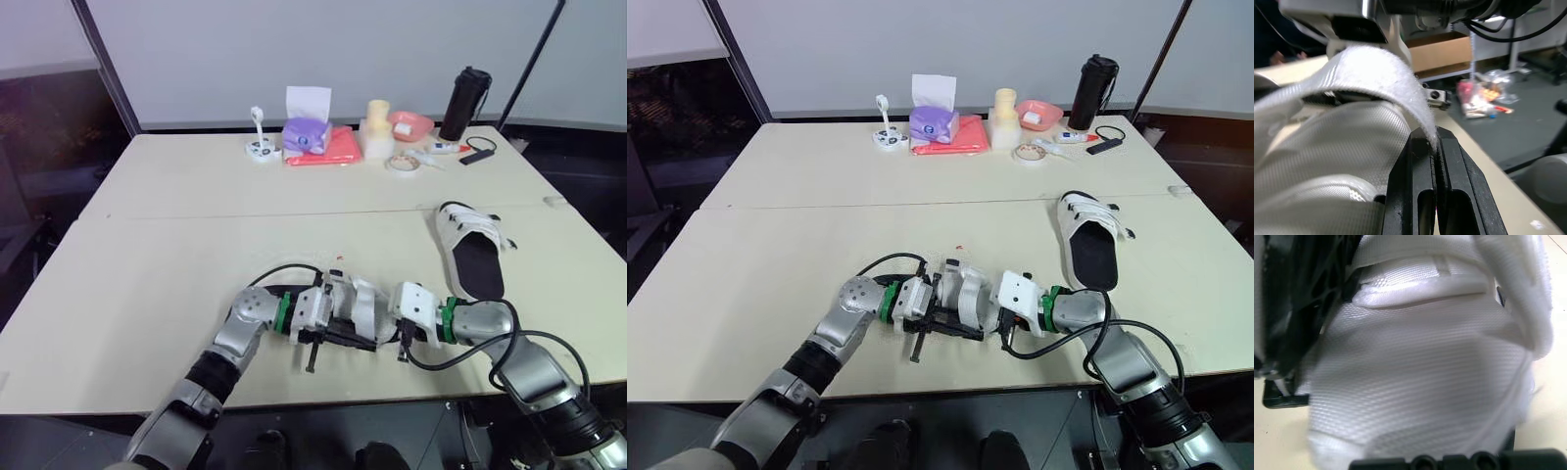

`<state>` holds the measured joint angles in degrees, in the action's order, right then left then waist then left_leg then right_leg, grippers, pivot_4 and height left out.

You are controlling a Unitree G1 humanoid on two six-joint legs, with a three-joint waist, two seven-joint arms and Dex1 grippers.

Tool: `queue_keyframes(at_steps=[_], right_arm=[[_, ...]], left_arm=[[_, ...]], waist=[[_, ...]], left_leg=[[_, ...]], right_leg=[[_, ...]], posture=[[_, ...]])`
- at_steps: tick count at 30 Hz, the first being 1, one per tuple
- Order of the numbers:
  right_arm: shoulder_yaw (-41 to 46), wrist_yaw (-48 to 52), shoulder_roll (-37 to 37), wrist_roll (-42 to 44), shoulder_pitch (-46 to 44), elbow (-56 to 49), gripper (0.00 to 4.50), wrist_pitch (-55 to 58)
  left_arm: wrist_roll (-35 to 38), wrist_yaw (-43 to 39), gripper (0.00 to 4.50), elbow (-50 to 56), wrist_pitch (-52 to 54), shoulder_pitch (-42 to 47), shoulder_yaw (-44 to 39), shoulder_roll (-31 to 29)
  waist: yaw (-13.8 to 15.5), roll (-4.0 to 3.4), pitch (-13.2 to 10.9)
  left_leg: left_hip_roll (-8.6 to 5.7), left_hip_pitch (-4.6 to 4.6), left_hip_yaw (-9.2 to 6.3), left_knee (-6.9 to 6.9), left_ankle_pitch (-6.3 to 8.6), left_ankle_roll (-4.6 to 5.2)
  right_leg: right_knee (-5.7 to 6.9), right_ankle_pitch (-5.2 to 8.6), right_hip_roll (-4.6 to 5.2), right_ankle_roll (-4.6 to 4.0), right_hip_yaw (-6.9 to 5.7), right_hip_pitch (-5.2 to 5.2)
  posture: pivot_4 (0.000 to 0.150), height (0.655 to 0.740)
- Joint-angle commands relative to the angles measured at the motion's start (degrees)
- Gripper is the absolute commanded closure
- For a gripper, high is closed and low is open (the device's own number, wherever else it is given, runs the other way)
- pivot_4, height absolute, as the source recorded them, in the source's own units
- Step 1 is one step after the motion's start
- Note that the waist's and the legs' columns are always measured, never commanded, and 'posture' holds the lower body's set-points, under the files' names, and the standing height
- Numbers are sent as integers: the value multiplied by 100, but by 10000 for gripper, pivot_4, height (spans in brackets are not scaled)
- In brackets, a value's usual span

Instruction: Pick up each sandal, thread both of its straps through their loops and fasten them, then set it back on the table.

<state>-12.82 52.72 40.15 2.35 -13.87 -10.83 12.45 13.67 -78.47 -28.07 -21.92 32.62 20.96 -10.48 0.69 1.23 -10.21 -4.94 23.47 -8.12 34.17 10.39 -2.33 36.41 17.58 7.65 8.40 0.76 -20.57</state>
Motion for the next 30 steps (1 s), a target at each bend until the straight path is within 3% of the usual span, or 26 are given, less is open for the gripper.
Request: queue_keyframes(at_steps=[1,8,20,24,27,30], right_arm=[[-46,14,45,-124,5,153,45000,42],[-57,38,34,-137,-49,224,45000,6],[-76,37,7,-141,-116,285,45000,-25],[-84,36,4,-144,-118,299,45000,-34],[-90,35,-1,-145,-117,299,45000,-37],[-95,38,-12,-146,-127,306,45000,-34]], left_arm=[[-229,262,44521,-264,-446,213,-170,44],[-249,-348,44521,-152,-445,139,111,-228],[-312,-233,44521,-230,-11,192,123,-287],[-154,-125,31140,-20,534,171,21,-260],[-61,56,15843,120,871,124,-79,-195],[204,150,15843,302,1511,135,-244,-130]], waist=[[0,0,0],[-11,0,-1],[-15,0,-1],[-12,-1,-1],[-8,0,-3],[-6,0,-3]], left_leg=[[0,0,0,0,0,0],[-1,1,1,-2,0,1],[0,1,0,-4,0,1],[1,1,-1,-4,0,1],[0,2,-1,-4,0,1],[0,2,-1,-3,0,1]], right_leg=[[-2,-1,0,0,0,2],[-7,-9,0,14,1,-1],[-7,-7,-1,11,1,-2],[-7,-6,-1,11,1,-2],[-7,-7,1,12,2,-3],[-7,-6,0,11,1,-2]], posture=[[1500,7400],[1500,7400],[1500,7400],[1500,7400],[1500,7400],[1500,7400]])
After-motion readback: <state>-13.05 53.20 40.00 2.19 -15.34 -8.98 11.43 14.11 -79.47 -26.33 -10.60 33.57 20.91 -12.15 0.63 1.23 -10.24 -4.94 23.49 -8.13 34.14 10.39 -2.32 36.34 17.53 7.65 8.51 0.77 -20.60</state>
